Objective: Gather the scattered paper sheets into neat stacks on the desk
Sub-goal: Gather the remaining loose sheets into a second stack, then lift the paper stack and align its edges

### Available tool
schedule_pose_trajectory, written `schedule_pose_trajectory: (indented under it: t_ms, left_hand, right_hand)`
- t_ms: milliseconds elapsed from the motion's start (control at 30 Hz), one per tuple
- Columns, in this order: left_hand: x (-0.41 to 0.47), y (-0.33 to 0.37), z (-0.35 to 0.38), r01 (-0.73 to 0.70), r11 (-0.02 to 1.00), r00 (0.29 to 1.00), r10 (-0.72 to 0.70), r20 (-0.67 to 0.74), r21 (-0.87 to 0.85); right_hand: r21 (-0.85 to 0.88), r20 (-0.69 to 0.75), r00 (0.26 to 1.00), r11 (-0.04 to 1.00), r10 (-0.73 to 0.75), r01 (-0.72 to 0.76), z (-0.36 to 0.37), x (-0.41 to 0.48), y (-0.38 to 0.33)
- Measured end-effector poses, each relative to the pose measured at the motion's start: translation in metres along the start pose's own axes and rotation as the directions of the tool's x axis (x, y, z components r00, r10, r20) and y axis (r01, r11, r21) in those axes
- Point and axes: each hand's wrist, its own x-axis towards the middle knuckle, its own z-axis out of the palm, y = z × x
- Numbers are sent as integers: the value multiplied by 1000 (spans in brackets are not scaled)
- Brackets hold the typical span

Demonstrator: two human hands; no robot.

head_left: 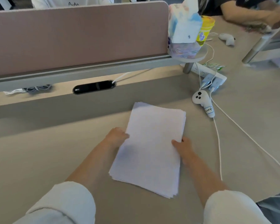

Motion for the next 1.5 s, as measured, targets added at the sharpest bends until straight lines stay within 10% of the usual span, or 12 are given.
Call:
schedule_pose_trajectory:
  t_ms: [300,667,900,1033,1267,1400,1500]
  left_hand:
    - [7,-13,33,67,969,992,-40,-118,236]
    - [-6,-27,39,205,972,963,-180,-201,116]
    - [-26,-50,34,309,930,919,-237,-315,200]
    - [-48,-82,16,357,926,886,-296,-356,119]
    - [-116,-166,-29,457,881,778,-464,-423,-127]
    - [-149,-206,-54,198,883,754,-415,-510,-426]
    - [-188,-231,-92,-169,666,708,-431,-560,-726]
  right_hand:
    - [-132,-76,987,983,-140,129,-3,3,2]
    - [-120,-70,997,993,-8,-1,4,3,-10]
    - [50,88,996,999,14,-18,34,-10,-21]
    - [6,433,901,999,28,-34,72,-27,-22]
    - [-323,592,793,859,-145,398,164,-87,-34]
    - [-62,760,612,914,-218,402,203,-130,-55]
    - [28,821,523,932,-227,360,239,-168,-67]
